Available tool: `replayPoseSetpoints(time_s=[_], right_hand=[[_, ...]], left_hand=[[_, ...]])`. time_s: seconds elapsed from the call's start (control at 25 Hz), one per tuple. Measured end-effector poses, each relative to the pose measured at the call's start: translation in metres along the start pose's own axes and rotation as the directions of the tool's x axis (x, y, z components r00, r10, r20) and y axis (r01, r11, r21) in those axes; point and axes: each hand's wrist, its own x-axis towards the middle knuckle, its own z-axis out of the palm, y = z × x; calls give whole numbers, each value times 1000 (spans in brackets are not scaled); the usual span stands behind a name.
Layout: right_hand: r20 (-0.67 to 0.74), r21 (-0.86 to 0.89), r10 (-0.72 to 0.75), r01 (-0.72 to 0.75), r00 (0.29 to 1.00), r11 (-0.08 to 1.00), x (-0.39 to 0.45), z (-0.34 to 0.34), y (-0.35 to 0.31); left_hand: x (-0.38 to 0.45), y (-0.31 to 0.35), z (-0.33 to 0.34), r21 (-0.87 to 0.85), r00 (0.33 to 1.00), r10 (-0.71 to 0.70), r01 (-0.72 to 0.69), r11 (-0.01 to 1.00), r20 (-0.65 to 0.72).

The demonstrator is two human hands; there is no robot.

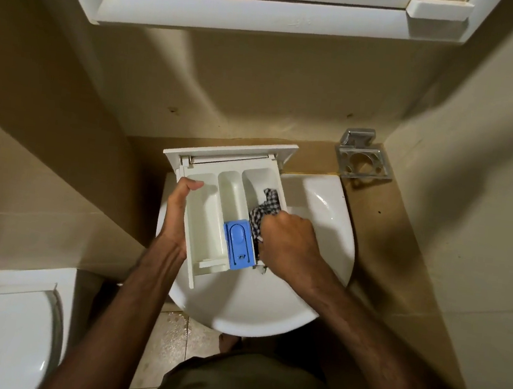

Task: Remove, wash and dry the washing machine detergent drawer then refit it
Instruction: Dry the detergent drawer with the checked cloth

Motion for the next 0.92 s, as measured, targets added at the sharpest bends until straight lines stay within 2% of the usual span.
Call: replayPoseSetpoints(time_s=[0.08,0.16,0.32,0.36,0.44,0.52,0.56,0.6,0.64,0.72,0.76,0.8,0.92], right_hand=[[96,6,-9,8,995,1000,-7,2,3],[95,6,24,-24,995,1000,-1,0,5],[-197,2,166,-169,966,986,25,-14,-2],[-208,1,156,-159,966,987,27,-15,-3],[-71,11,70,-69,995,998,20,-10,0],[124,32,-2,-2,992,999,7,-4,3],[167,16,-7,5,986,1000,3,-2,4],[156,-11,5,-4,988,1000,3,-1,6],[87,-28,47,-44,995,999,6,-1,5],[-124,-11,146,-149,981,989,12,-3,-1],[-185,10,176,-177,967,984,13,-4,-6],[-183,26,181,-179,966,984,13,-3,-7],[72,138,125,-134,990,981,4,-14,8]], left_hand=[[-1,-4,1,23,999,-28,27,999,26],[0,-5,1,36,999,-36,35,999,27],[1,2,1,45,997,-36,33,998,66],[2,4,0,36,997,-29,27,999,68],[2,8,1,35,997,-40,38,999,59],[2,8,1,55,997,-44,41,998,65],[2,6,1,58,997,-43,39,998,70],[1,4,1,57,997,-43,40,998,70],[0,3,2,53,997,-42,38,998,67],[0,3,3,41,998,-29,27,999,62],[1,3,3,35,998,-28,26,999,64],[1,4,2,33,998,-28,26,999,64],[2,3,-4,52,999,-26,24,998,36]])
